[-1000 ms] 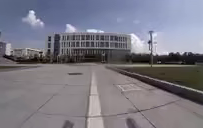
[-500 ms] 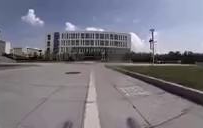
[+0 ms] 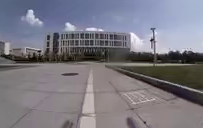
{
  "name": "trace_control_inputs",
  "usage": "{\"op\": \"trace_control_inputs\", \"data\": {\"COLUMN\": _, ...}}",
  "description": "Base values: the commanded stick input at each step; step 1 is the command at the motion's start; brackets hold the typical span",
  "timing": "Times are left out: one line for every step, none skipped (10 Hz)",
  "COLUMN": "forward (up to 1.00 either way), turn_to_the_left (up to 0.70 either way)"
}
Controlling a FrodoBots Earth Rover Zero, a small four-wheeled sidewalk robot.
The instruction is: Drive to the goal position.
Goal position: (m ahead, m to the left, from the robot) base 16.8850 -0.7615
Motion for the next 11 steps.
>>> {"op": "trace_control_inputs", "data": {"forward": 0.7, "turn_to_the_left": 0.0}}
{"op": "trace_control_inputs", "data": {"forward": 0.7, "turn_to_the_left": 0.0}}
{"op": "trace_control_inputs", "data": {"forward": 0.7, "turn_to_the_left": 0.0}}
{"op": "trace_control_inputs", "data": {"forward": 0.7, "turn_to_the_left": 0.0}}
{"op": "trace_control_inputs", "data": {"forward": 0.7, "turn_to_the_left": 0.0}}
{"op": "trace_control_inputs", "data": {"forward": 0.7, "turn_to_the_left": 0.0}}
{"op": "trace_control_inputs", "data": {"forward": 0.7, "turn_to_the_left": 0.0}}
{"op": "trace_control_inputs", "data": {"forward": 0.7, "turn_to_the_left": 0.0}}
{"op": "trace_control_inputs", "data": {"forward": 0.7, "turn_to_the_left": 0.0}}
{"op": "trace_control_inputs", "data": {"forward": 0.7, "turn_to_the_left": 0.0}}
{"op": "trace_control_inputs", "data": {"forward": 0.7, "turn_to_the_left": 0.0}}
